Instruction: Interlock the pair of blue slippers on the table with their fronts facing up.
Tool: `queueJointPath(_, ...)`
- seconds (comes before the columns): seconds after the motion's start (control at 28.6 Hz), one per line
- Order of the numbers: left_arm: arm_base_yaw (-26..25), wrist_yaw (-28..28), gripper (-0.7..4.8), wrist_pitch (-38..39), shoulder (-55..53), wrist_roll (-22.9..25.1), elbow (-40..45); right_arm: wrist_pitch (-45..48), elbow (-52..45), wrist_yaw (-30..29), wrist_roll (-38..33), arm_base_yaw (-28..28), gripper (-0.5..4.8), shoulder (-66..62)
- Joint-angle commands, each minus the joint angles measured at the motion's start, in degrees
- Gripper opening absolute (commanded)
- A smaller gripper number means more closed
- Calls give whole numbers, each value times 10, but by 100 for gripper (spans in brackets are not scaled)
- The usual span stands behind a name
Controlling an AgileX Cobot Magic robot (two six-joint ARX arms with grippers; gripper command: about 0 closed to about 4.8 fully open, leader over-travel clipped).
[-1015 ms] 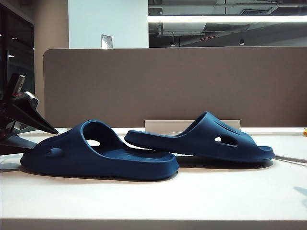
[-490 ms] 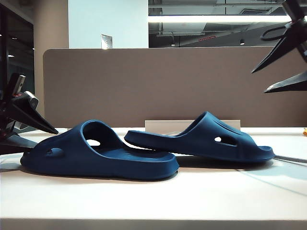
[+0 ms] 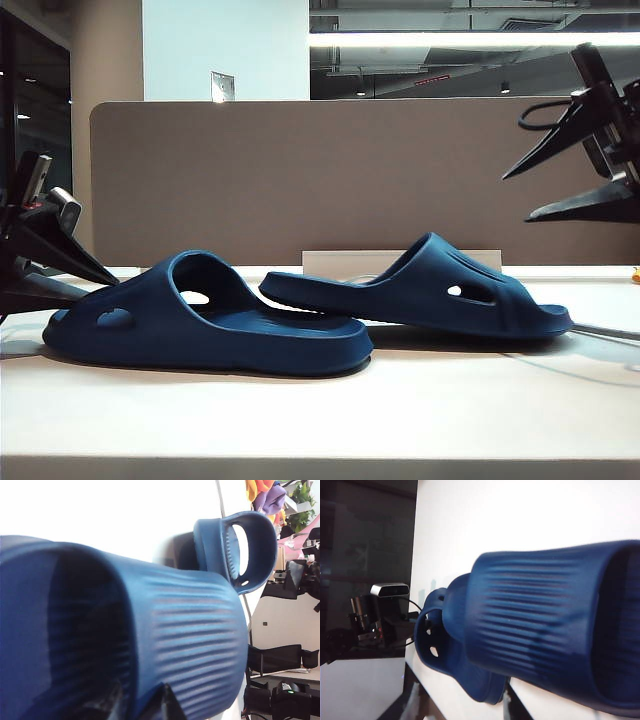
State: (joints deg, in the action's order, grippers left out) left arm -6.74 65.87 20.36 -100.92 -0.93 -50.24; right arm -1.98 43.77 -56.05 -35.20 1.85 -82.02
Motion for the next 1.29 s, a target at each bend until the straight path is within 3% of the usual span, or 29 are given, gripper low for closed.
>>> queueJointPath(0.03,0,4,110,-3,0,5,-1,10,9,-32,10,-1,213,-10)
queueJointPath(0.07,0,4,109,-3,0,5,-1,14,10,-36,10,-1,213,-14)
queueJointPath(0.14,0,4,56,-2,0,5,-1,25,11,-41,10,-1,213,-21)
queueJointPath(0.31,0,4,45,-1,0,5,-1,33,22,-39,15,2,214,-54)
queueJointPath(0.42,0,4,-6,1,0,5,-1,34,25,-26,25,3,214,-69)
queueJointPath(0.63,0,4,-6,2,0,5,-1,36,30,-5,51,11,216,-89)
queueJointPath(0.73,0,23,-6,0,0,16,-1,40,30,-2,55,13,245,-91)
queueJointPath(1.29,0,40,-6,-15,0,16,-1,63,30,0,77,13,244,-154)
